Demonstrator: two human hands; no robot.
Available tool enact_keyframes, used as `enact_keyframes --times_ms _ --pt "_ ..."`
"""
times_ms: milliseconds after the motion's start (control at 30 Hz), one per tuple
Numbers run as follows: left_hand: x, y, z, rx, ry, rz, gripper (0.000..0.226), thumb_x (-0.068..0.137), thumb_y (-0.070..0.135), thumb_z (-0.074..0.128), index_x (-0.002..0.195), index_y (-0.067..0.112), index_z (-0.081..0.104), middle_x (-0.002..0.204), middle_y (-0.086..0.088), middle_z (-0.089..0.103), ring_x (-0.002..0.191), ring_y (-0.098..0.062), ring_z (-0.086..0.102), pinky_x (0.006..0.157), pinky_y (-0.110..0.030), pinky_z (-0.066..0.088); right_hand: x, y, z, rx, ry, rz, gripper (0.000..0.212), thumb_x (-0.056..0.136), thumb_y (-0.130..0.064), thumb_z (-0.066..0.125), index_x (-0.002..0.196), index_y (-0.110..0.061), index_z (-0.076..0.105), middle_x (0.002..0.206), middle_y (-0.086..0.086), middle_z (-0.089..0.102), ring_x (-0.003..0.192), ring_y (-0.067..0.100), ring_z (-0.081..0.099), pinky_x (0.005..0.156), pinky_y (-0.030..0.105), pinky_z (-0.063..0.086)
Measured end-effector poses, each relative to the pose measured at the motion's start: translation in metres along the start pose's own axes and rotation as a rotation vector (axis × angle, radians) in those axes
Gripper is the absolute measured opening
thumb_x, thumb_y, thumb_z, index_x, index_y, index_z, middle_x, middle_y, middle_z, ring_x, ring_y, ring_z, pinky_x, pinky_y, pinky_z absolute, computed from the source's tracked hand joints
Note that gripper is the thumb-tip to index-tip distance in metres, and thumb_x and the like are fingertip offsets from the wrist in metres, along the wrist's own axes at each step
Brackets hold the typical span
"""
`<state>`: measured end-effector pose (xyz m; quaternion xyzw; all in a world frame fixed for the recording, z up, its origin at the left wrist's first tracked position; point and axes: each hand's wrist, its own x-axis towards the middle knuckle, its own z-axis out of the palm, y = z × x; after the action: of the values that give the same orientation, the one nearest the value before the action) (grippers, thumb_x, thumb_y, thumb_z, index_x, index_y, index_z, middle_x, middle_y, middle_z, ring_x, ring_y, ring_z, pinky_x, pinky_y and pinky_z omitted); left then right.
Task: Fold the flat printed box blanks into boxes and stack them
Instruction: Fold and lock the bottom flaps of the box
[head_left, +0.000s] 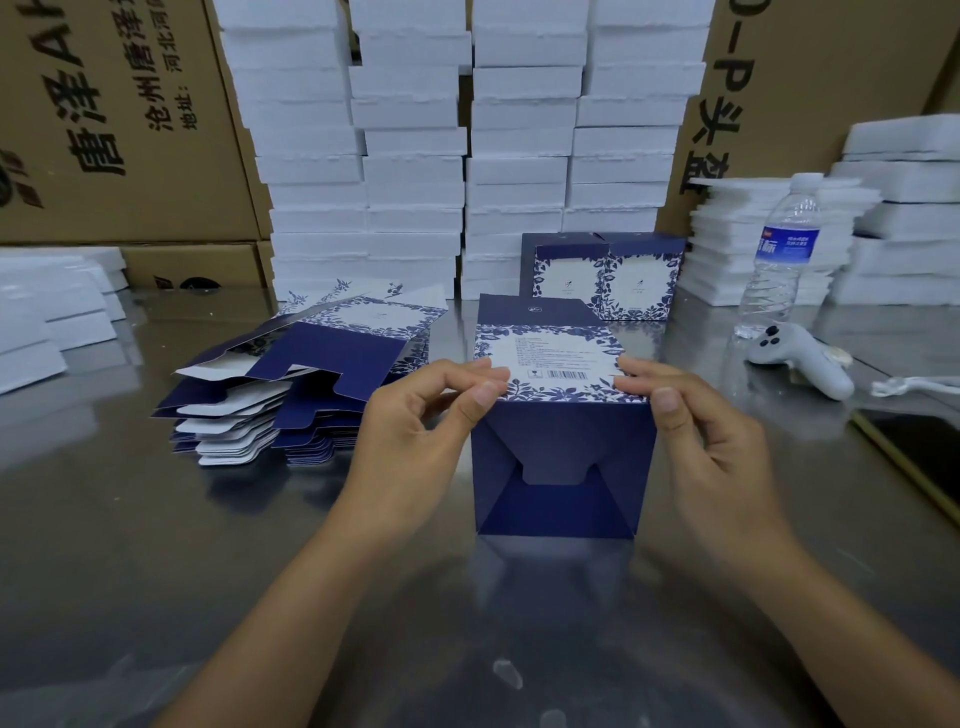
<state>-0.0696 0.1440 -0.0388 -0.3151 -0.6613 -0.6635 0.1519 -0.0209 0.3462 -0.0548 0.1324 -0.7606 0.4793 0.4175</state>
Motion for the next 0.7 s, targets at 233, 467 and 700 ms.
enact_keyframes --times_ms 233,467,700 --pt "-0.007 -0.010 0.001 0.087 -0.036 -0.002 0.025 0.077 0.032 0.074 0.099 0.040 0.067 0.129 0.025 0.056 0.125 0.004 0.047 0.105 -0.026 0.040 -0.004 -0.002 -0.001 0.000 -0.070 0.064 0.013 0.088 -0.045 0.055 0.100 -0.042 0.057 0.137 -0.014 0.049 0.129 0.001 0.043 0.104 0.027 0.036" --pt "-0.014 -0.016 0.008 0.062 -0.232 -0.146 0.073 0.085 0.019 0.069 0.134 0.058 0.031 0.138 0.036 0.039 0.131 0.001 0.040 0.108 -0.037 0.041 -0.010 0.000 0.006 -0.135 -0.152 0.045 0.054 0.069 -0.034 0.075 0.107 -0.043 0.038 0.145 -0.024 0.027 0.133 -0.014 0.024 0.106 0.009 0.024" --pt "-0.019 -0.014 0.019 0.139 -0.107 -0.091 0.064 0.087 0.017 0.066 0.131 0.052 0.037 0.131 0.036 0.046 0.126 0.004 0.044 0.104 -0.029 0.043 -0.010 0.007 0.007 -0.174 -0.003 -0.061 0.062 0.071 -0.027 0.074 0.117 -0.038 0.035 0.125 -0.030 0.040 0.122 -0.013 0.038 0.098 0.004 0.028"
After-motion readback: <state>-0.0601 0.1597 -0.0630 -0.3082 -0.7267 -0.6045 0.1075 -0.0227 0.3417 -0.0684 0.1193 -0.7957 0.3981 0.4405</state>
